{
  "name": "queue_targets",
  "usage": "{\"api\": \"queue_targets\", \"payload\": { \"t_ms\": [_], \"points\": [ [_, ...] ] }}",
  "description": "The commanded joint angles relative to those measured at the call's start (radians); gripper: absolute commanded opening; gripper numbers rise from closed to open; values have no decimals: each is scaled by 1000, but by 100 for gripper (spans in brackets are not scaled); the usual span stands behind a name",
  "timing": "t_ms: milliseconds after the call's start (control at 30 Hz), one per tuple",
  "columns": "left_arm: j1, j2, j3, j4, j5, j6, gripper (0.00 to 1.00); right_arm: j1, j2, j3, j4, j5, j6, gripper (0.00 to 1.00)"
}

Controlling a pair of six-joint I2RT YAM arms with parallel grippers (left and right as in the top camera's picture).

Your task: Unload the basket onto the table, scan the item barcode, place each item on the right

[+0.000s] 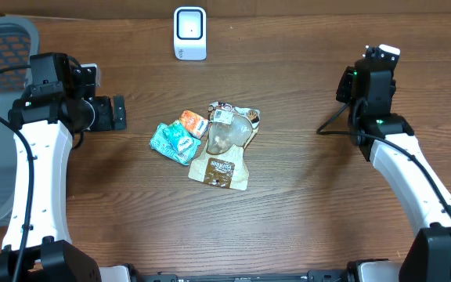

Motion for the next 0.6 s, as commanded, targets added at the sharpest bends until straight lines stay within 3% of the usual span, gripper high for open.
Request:
{"api": "queue_targets", "payload": {
  "t_ms": [0, 200, 267, 300, 567],
  "points": [
    [-2, 0, 7, 2, 15, 26, 100, -35, 14, -48, 81, -17, -17, 31],
    [-2, 0, 7, 2, 15, 26, 99, -113, 86, -53, 214, -69, -17, 32],
    [-2, 0, 7, 2, 14, 26, 100, -134, 116, -53, 255, -77, -16, 47],
    [-2, 0, 7, 2, 15, 26, 100, -143, 133, -53, 275, -79, -17, 49],
    [-2, 0, 8, 2, 15, 26, 99, -167, 249, -53, 325, -77, -29, 49]
  ]
}}
